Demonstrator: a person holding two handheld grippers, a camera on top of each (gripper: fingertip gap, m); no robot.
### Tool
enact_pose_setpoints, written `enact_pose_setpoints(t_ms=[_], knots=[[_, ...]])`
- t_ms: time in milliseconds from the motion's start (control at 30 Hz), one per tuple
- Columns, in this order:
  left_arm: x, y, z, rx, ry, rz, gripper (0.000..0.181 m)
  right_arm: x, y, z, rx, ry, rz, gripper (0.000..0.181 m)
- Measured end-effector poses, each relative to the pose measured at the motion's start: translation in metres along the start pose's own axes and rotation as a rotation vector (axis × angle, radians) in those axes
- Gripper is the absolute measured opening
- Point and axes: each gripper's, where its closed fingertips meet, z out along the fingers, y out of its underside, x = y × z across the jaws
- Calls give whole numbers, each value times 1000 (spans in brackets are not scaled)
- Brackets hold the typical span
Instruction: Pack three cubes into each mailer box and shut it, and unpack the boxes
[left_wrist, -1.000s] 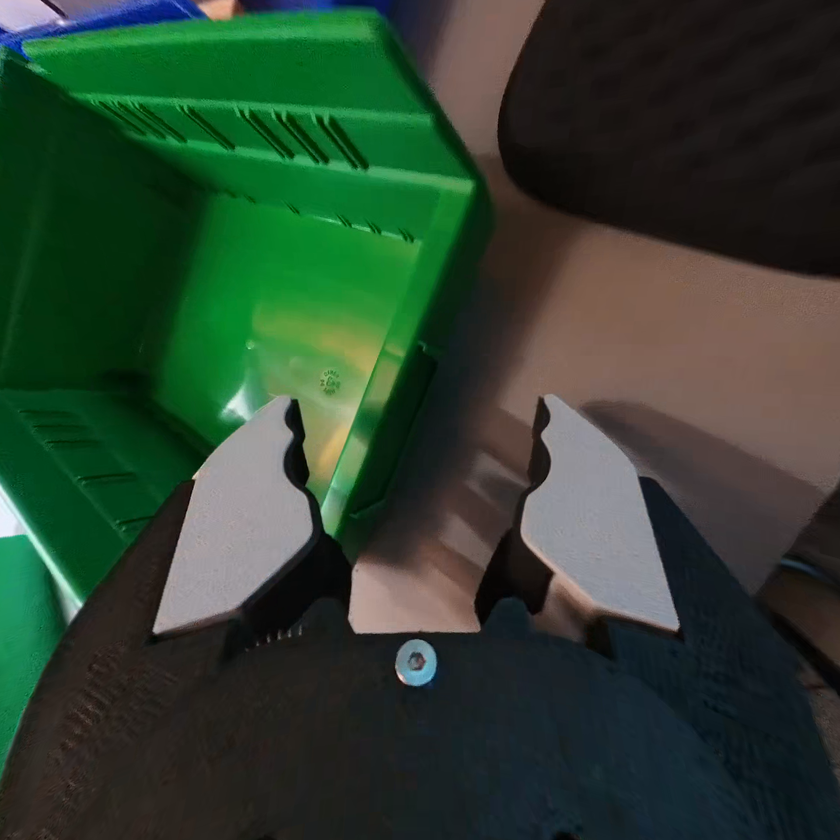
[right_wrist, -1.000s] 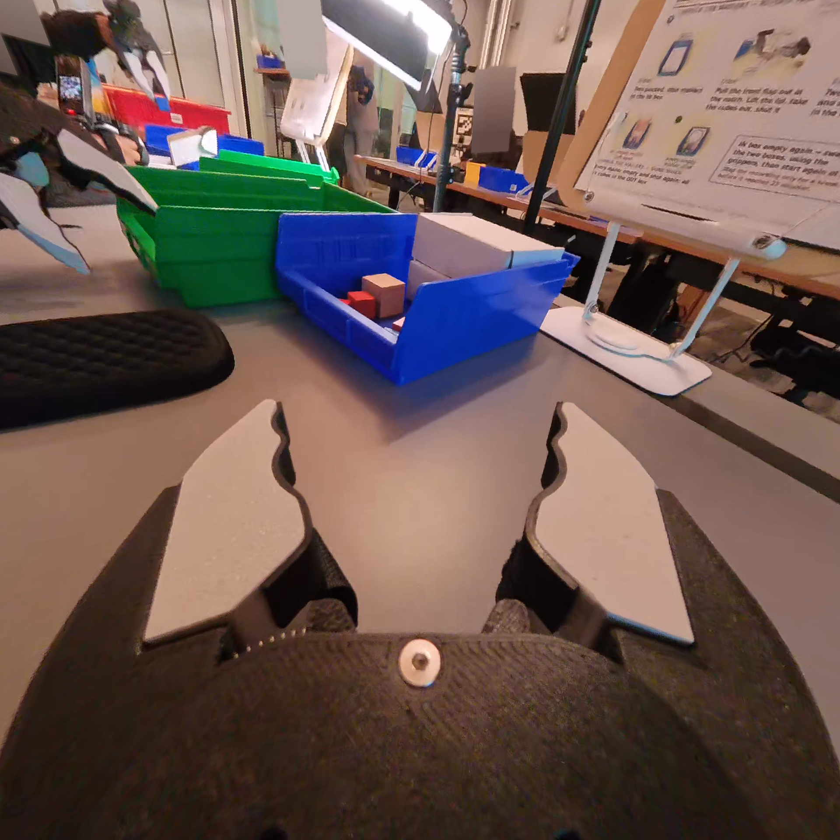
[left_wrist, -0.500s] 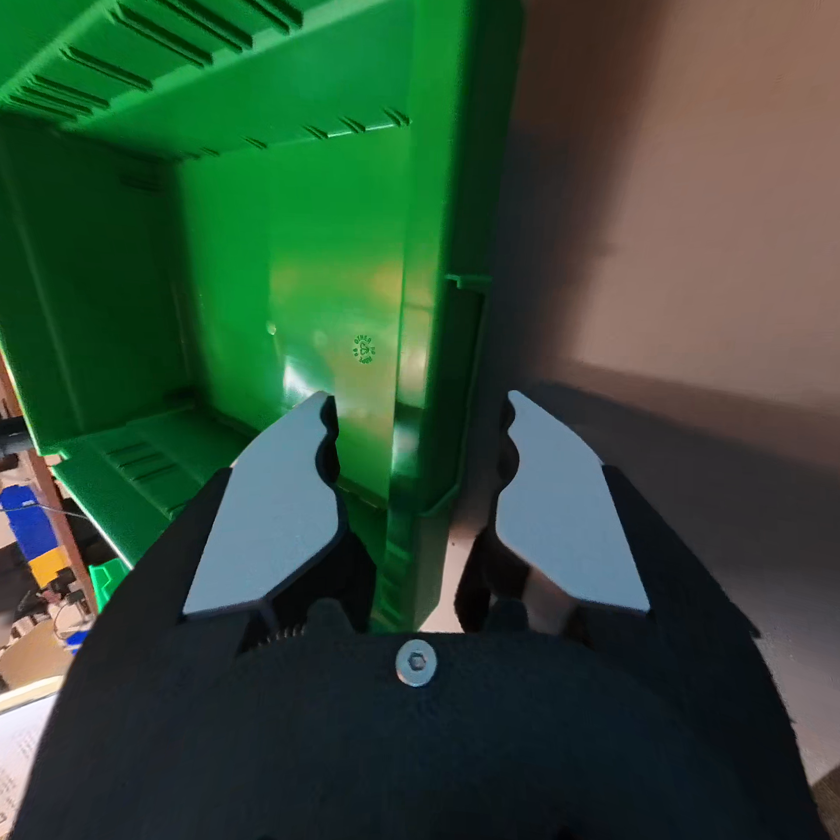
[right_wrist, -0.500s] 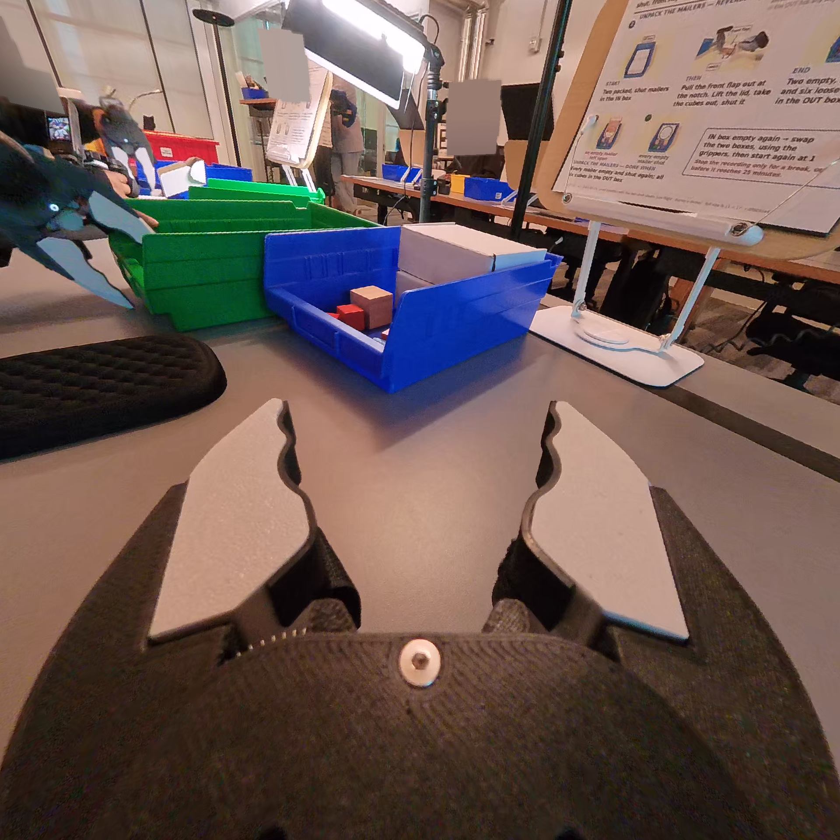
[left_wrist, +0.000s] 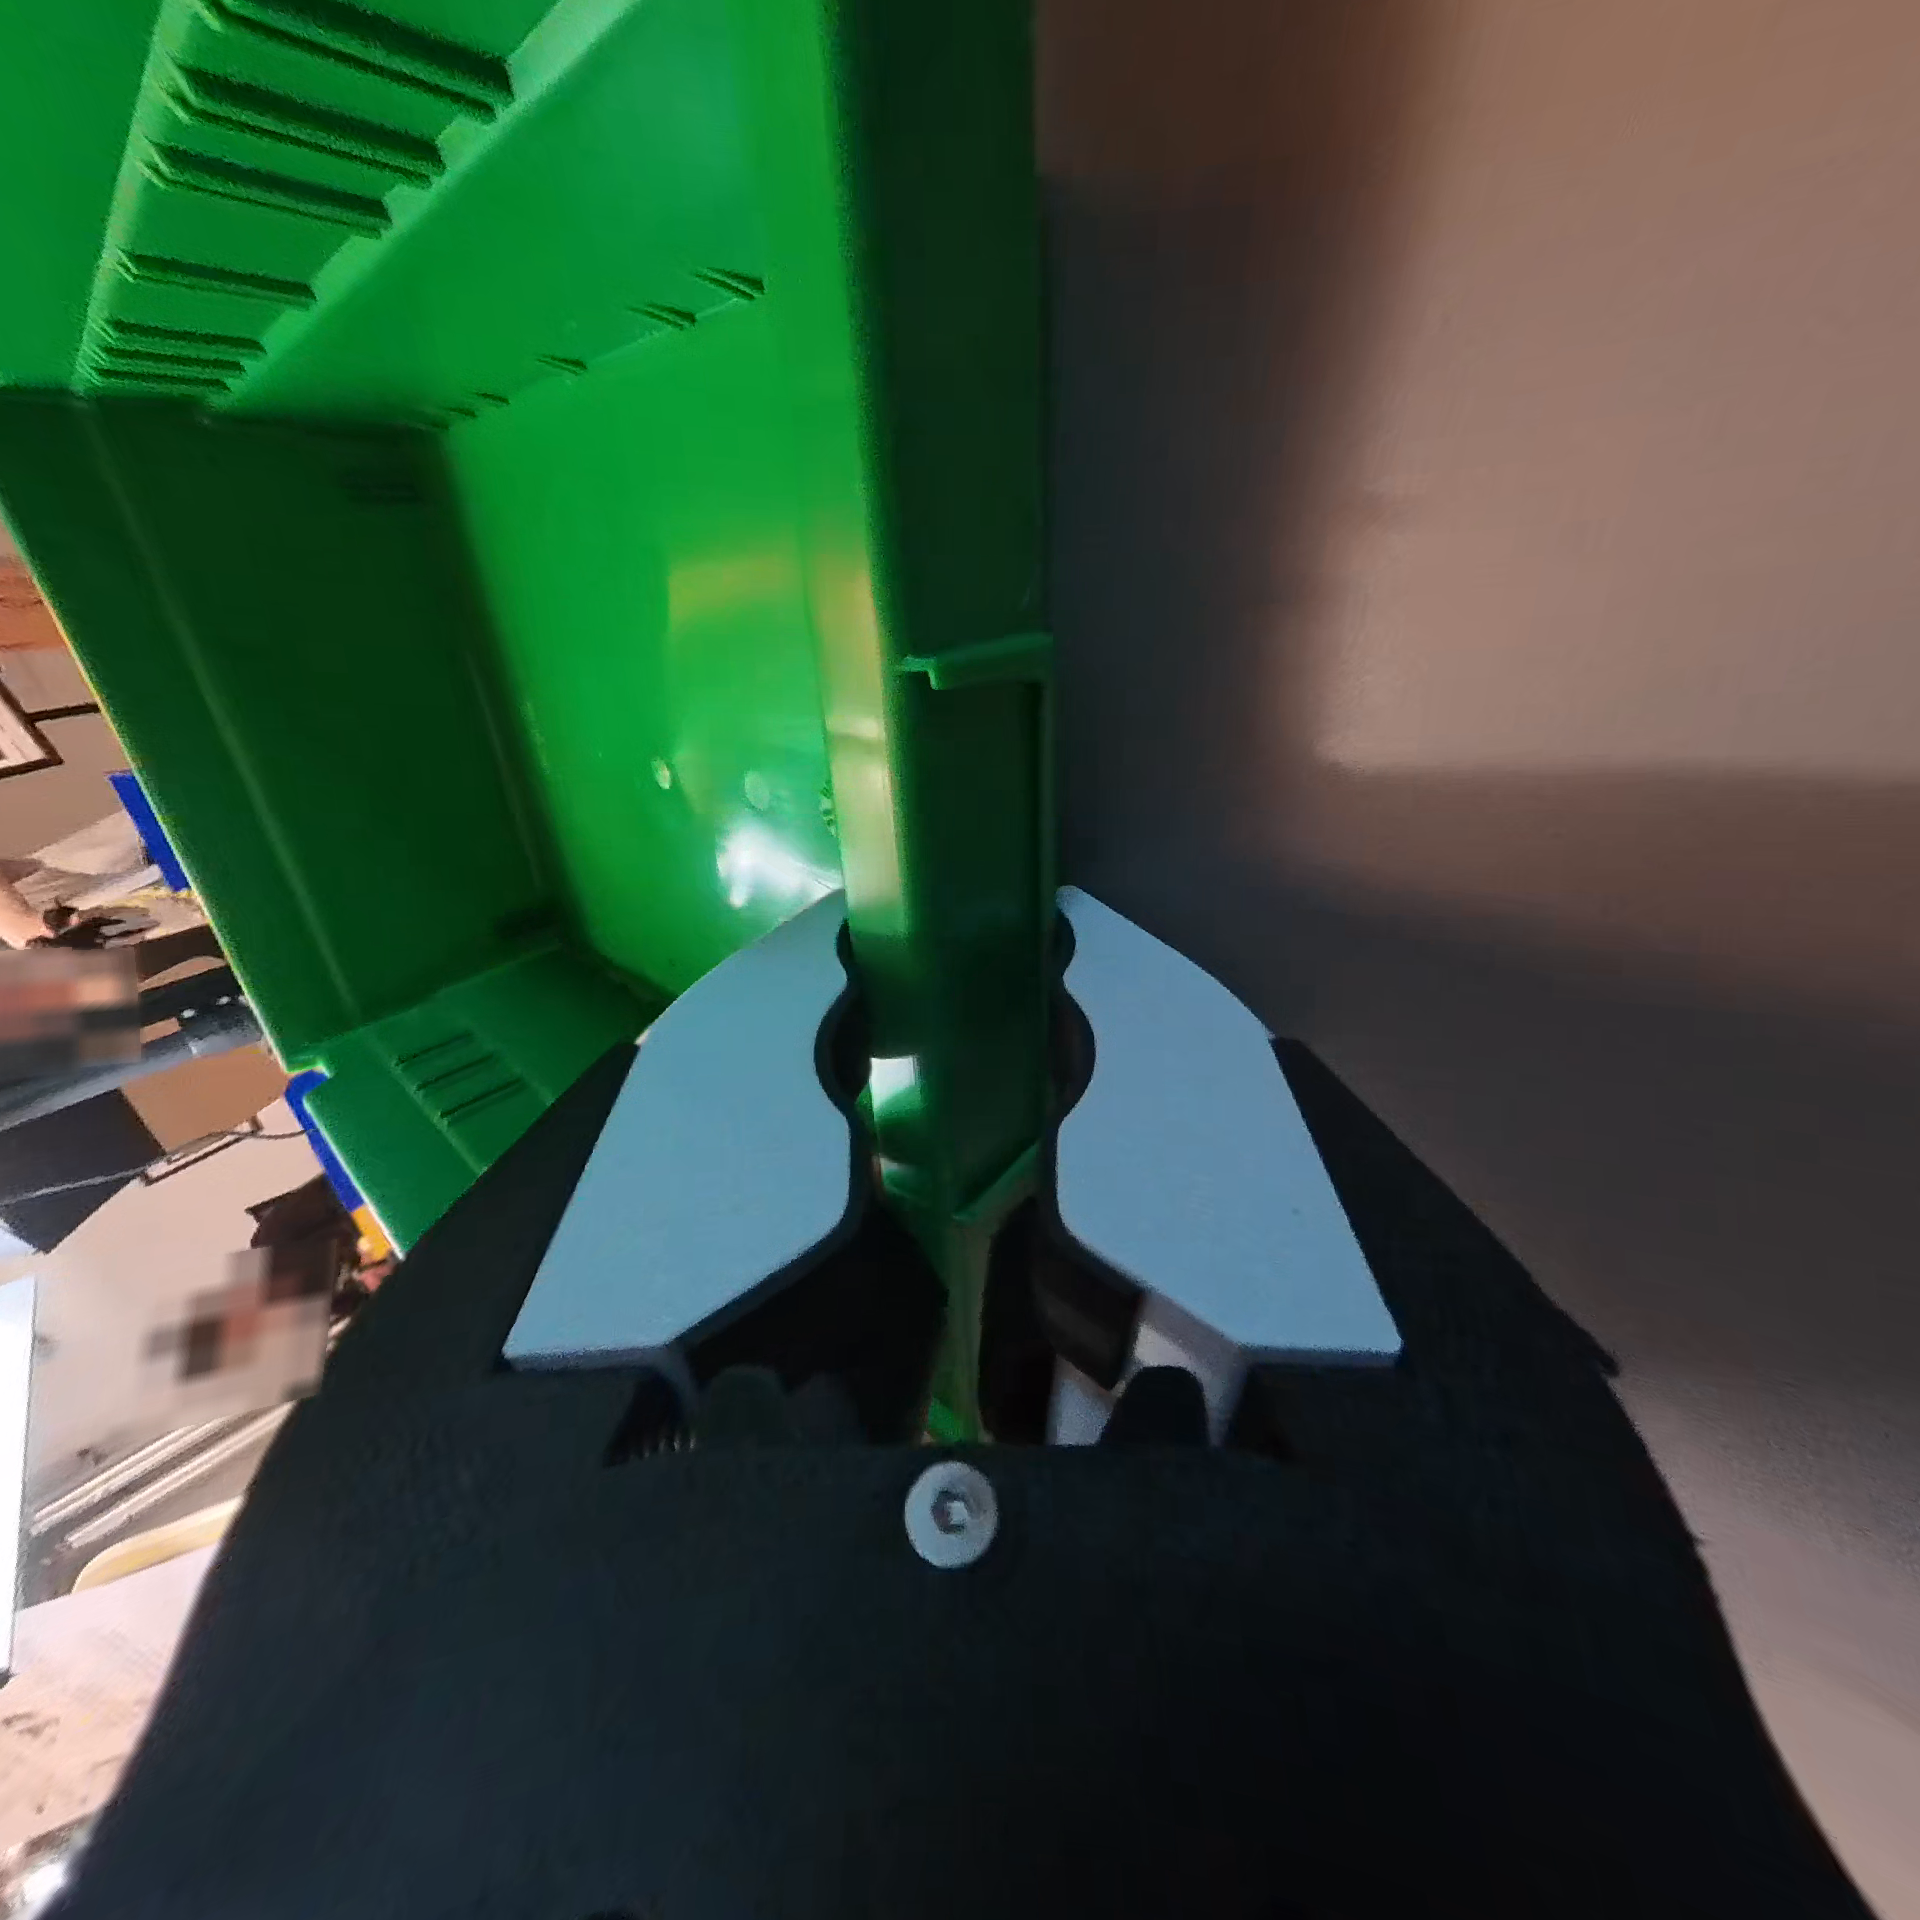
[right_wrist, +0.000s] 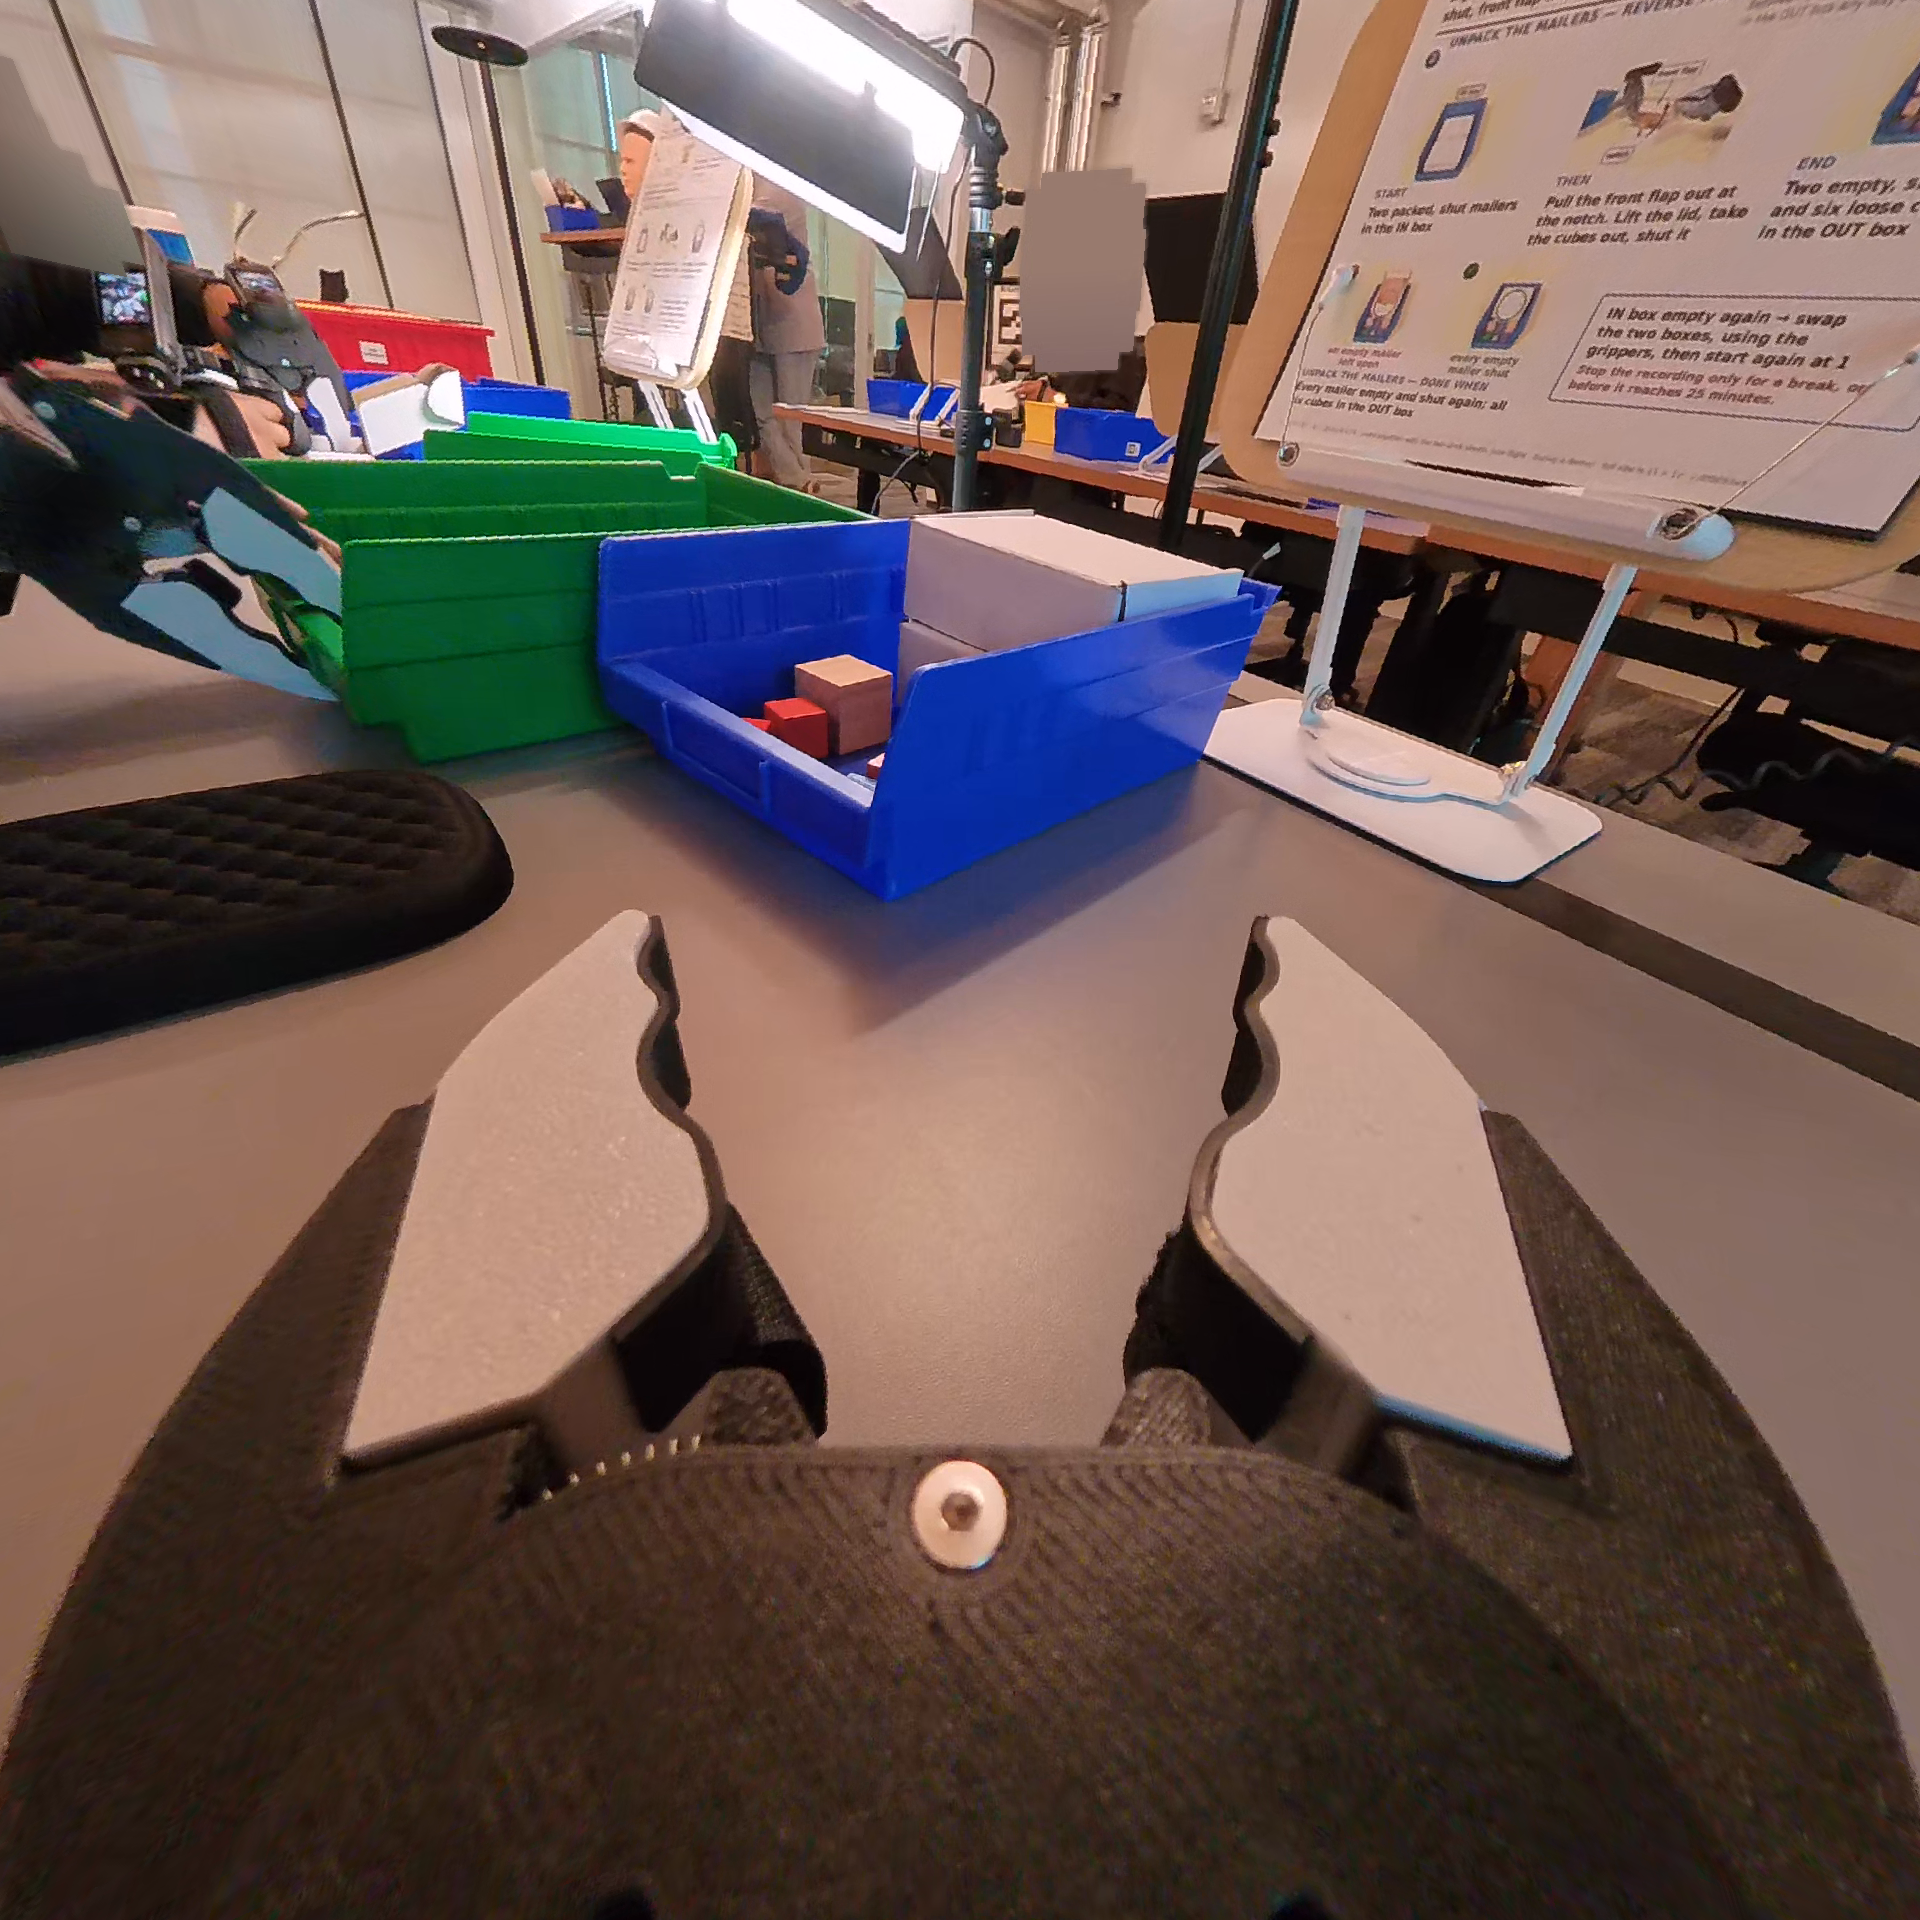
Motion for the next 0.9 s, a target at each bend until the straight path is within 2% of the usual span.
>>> enact_pose_setpoints(t_ms=[267,533,733,900], knots=[[-5,4,-7,-110,-94,-33,30,2,0,1,-2,5,8,102],[-46,1,-35,-174,-192,-55,29,1,-1,0,3,7,-1,101],[-93,-28,-57,-197,-319,-18,29,0,-3,-1,6,13,-39,102],[-125,-80,-60,-143,-388,-13,29,6,-5,-6,8,52,-114,102]])
